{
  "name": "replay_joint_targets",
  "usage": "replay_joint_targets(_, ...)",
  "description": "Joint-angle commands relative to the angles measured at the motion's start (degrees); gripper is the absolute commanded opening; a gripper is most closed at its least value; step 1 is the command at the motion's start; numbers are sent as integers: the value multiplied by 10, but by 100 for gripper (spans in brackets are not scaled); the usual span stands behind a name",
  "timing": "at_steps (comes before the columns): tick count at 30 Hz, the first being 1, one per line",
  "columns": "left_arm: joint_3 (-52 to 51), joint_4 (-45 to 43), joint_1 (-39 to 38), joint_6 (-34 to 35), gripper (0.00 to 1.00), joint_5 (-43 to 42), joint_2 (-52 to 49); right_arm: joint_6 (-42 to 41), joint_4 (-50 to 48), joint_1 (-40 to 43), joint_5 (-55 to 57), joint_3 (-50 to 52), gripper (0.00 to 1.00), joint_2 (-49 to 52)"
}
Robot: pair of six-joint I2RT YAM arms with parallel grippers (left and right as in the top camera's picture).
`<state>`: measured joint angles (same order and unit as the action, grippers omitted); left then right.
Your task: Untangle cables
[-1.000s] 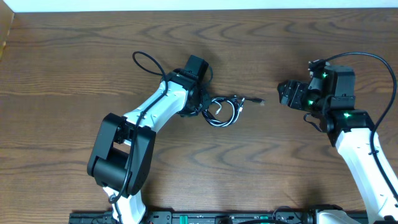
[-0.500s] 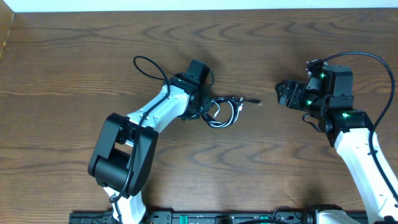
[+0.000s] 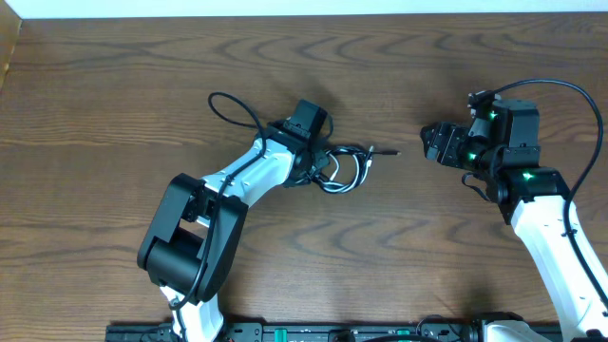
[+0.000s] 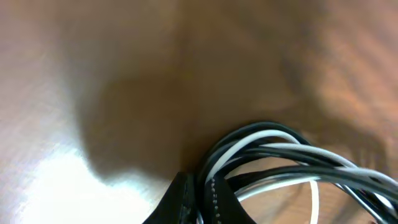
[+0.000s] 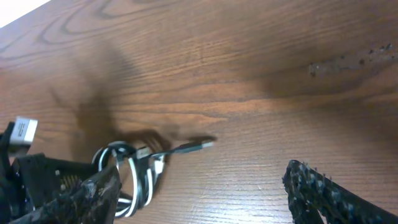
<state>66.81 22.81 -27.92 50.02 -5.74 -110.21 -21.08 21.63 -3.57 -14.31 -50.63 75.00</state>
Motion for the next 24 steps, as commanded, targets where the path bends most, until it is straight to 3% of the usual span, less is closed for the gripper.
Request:
replay_joint_targets(1, -3, -44, 1, -108, 8, -38, 21, -8, -4, -11, 2, -6, 81, 0)
replay_joint_targets(4, 0, -96, 1, -170, 8, -88, 61, -8, -16, -21, 2, -6, 81, 0)
replay_joint_targets(9, 0, -146, 1, -219, 8, -106, 133, -7, -63, -37, -24, -6, 80, 0)
replay_joint_targets(12, 0, -149, 1, -224, 7, -106, 169, -33, -84, -46, -27, -6, 72, 0)
replay_joint_targets(18, 0, -162, 1, -224, 7, -110, 208, -101, -119, -61, -28, -6, 72, 2)
replay_joint_targets(24, 0, -203, 1, -209, 8, -172, 212, -133, -177, -83, -46, -6, 71, 23)
